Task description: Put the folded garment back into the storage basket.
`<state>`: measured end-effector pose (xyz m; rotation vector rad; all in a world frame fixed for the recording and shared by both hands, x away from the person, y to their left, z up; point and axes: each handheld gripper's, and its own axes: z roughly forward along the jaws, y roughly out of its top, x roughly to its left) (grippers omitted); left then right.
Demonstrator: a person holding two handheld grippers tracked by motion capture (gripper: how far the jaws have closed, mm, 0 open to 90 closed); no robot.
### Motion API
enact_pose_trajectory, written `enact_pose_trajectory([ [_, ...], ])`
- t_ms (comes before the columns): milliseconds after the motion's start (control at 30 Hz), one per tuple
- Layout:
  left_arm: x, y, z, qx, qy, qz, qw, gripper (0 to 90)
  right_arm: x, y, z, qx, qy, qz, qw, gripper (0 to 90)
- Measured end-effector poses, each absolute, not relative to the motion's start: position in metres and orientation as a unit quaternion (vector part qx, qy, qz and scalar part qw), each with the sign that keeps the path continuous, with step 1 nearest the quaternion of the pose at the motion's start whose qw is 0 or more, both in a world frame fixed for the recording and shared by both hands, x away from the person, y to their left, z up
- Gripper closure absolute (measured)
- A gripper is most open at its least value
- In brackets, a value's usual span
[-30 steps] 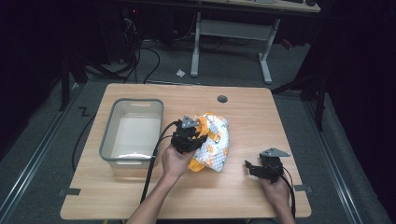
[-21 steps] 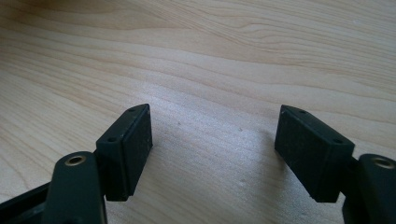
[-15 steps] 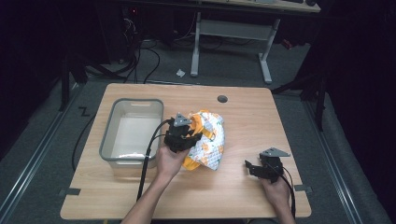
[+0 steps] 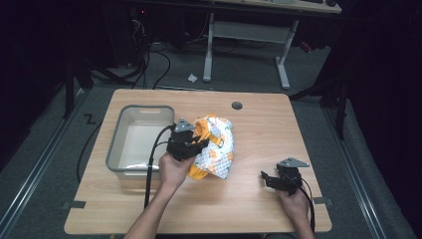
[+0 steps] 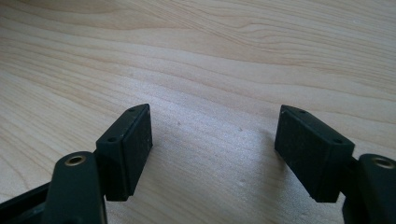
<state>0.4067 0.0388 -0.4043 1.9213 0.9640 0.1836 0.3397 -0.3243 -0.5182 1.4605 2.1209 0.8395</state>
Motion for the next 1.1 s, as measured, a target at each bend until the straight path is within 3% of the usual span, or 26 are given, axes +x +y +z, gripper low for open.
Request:
enact_pose_trajectory([
  [1100, 0.409, 0.084, -0.389, 0.765, 0.424, 0.102, 0.473, 73.6, 0.34, -0.324, -0.518, 0.526, 0.765, 0.303, 0.215, 27.9],
])
